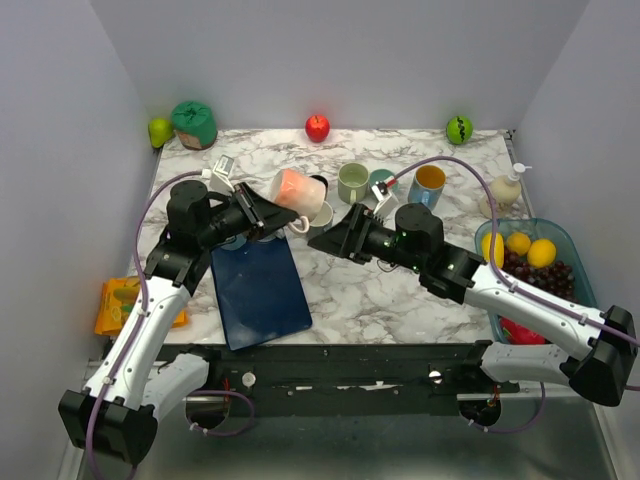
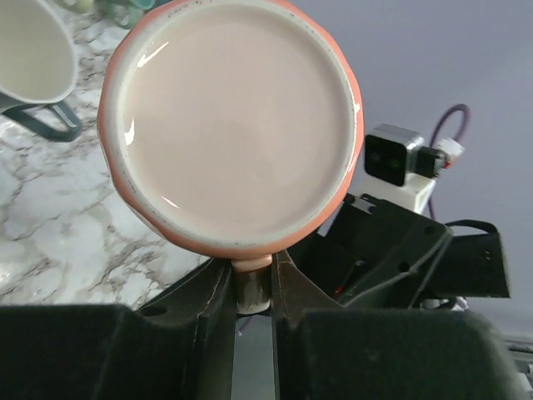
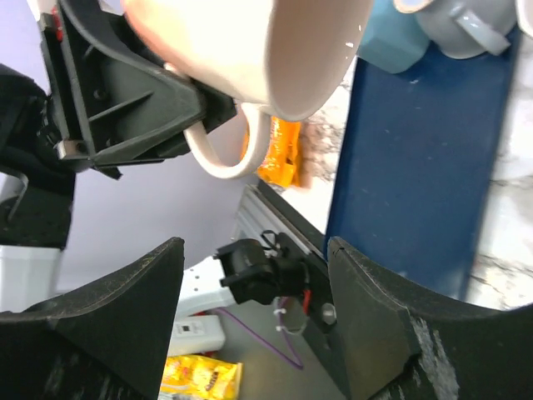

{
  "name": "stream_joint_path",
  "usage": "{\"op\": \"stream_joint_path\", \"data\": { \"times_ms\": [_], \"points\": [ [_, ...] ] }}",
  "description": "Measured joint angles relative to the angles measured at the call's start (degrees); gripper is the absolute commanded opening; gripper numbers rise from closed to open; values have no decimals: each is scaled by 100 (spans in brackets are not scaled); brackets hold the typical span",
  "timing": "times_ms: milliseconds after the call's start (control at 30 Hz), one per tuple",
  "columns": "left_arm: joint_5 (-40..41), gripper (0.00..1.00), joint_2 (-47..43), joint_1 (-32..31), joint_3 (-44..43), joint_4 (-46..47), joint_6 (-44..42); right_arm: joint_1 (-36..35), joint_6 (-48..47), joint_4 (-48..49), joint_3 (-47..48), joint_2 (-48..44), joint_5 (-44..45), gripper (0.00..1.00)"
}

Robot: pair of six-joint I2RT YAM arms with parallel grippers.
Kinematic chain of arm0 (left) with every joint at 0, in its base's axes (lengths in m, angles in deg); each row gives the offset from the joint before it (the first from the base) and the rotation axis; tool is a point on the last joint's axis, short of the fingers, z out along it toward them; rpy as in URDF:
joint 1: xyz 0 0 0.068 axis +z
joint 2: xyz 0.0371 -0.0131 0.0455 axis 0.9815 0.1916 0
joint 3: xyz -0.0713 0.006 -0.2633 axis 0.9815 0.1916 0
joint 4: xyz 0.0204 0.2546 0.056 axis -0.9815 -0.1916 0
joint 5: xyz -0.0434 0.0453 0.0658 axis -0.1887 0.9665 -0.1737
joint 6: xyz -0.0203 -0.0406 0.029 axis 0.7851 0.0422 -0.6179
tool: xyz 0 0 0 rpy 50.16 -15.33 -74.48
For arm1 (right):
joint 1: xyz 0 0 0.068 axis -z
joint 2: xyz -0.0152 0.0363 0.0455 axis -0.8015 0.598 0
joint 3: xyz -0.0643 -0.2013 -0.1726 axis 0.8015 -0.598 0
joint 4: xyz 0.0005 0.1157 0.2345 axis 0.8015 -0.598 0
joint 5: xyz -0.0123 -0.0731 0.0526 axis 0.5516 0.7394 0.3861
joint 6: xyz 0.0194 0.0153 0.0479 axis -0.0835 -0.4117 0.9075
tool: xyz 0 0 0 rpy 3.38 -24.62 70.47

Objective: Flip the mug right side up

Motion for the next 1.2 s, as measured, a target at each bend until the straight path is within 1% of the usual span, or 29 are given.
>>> {"op": "stream_joint_path", "data": {
  "times_ms": [400,600,667,700,767,800,933,1033,1100,1200],
  "points": [
    [-284,0,-302,-131,140,1895,695,0,734,1290,0,92,-48,76],
    [-345,0,-348,-225,197,2168,831,0,994,1735,2,212,-48,74],
    [-350,0,-363,-275,184,2031,761,0,1038,1744,2,275,-48,73],
    [-350,0,-367,-289,181,1941,702,0,1034,1731,2,315,-48,68],
    [-286,0,-400,-286,181,1681,566,0,927,1681,7,361,-50,67],
    [-243,0,-407,-284,175,1482,463,0,776,1591,35,369,-48,64],
    [2,0,-376,-284,17,562,105,-52,-170,1174,286,385,57,63],
    [262,0,-278,-291,-332,-210,-223,-229,-1169,815,570,402,334,63],
    [461,0,-199,-302,-599,-634,-420,-503,-1624,586,793,457,531,64],
    [761,0,-125,-313,-911,-1108,-686,-942,-2293,190,1405,732,1012,66]
  ]
}}
